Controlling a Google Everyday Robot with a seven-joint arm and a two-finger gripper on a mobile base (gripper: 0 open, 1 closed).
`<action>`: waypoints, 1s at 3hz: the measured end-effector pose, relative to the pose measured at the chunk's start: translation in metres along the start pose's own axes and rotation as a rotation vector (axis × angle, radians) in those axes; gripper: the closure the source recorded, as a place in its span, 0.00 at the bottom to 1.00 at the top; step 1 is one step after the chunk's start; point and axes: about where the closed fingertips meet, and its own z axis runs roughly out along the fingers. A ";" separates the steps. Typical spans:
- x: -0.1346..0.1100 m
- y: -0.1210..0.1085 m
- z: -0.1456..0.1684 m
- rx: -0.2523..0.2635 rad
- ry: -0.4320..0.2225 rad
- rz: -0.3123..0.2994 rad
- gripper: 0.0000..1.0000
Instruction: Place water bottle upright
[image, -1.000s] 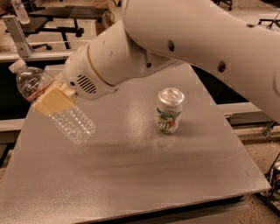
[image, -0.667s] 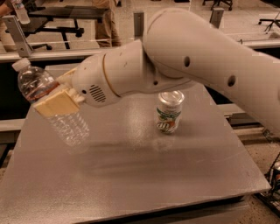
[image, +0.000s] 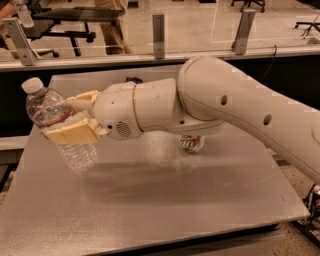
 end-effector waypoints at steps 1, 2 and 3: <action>0.012 0.002 -0.002 -0.015 -0.113 -0.042 0.96; 0.017 0.003 -0.004 -0.016 -0.156 -0.041 0.74; 0.037 0.001 -0.002 -0.018 -0.179 -0.025 0.42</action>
Offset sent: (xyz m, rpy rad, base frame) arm 0.0011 -0.0157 -0.0249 0.2087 -0.0445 0.0339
